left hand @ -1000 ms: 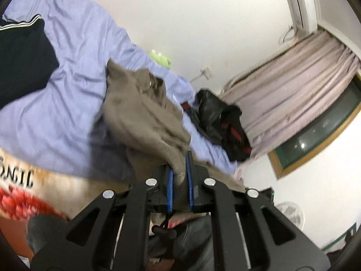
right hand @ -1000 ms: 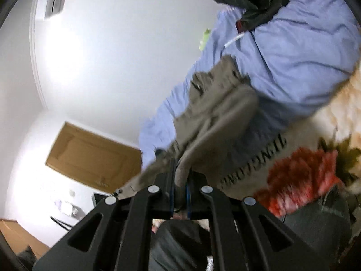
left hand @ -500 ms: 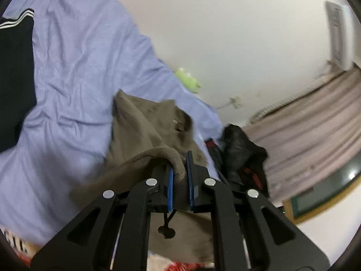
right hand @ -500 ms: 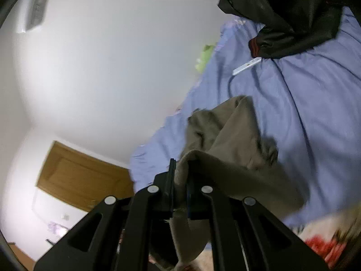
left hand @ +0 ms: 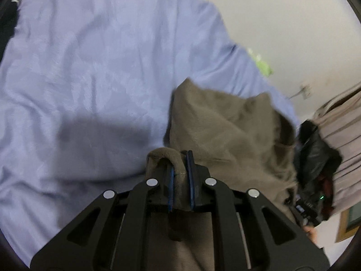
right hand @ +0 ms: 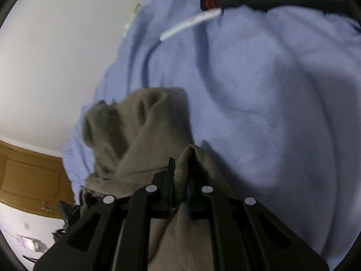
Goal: Fold large clothes
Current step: 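Lift the gripped hem high with both grippers and carry it over the collar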
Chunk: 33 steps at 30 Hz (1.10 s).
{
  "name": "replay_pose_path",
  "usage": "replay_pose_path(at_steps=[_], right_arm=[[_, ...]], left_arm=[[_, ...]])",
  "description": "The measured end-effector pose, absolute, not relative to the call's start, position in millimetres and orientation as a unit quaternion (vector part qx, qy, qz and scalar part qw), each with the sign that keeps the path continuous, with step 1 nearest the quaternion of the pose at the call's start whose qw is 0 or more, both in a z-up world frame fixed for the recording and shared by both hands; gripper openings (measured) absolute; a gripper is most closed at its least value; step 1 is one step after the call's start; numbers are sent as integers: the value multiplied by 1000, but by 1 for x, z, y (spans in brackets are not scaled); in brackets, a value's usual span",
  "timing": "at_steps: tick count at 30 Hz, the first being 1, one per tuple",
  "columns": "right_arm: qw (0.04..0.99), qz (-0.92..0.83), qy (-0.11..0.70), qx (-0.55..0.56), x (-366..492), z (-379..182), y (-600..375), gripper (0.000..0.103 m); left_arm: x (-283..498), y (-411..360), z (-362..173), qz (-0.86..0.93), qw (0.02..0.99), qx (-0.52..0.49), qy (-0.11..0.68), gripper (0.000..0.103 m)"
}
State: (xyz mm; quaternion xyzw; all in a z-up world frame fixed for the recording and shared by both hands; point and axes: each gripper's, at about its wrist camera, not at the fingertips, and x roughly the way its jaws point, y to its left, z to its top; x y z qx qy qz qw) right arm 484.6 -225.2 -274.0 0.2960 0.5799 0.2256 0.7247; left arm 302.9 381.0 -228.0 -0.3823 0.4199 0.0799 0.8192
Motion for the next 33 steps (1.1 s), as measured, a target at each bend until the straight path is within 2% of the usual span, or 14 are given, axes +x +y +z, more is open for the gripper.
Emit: replay_pose_path(at_steps=[5, 10, 14, 20, 26, 28, 33], right_arm=[[742, 238, 570, 262, 484, -248, -224, 9], [768, 284, 502, 280, 484, -173, -230, 8], [800, 306, 451, 251, 495, -113, -213, 8], [829, 302, 423, 204, 548, -71, -171, 8], [846, 282, 421, 165, 609, -84, -133, 8], [846, 268, 435, 154, 627, -109, -124, 8], [820, 218, 511, 137, 645, -220, -119, 9]], left_arm=[[307, 384, -217, 78, 830, -356, 423, 11], [288, 403, -150, 40, 843, -415, 340, 11], [288, 417, -118, 52, 839, -448, 303, 11], [328, 434, -87, 94, 854, -433, 272, 11], [391, 442, -103, 136, 879, -359, 282, 11], [413, 442, -122, 149, 885, -326, 297, 11], [441, 434, -189, 168, 877, -273, 357, 11]])
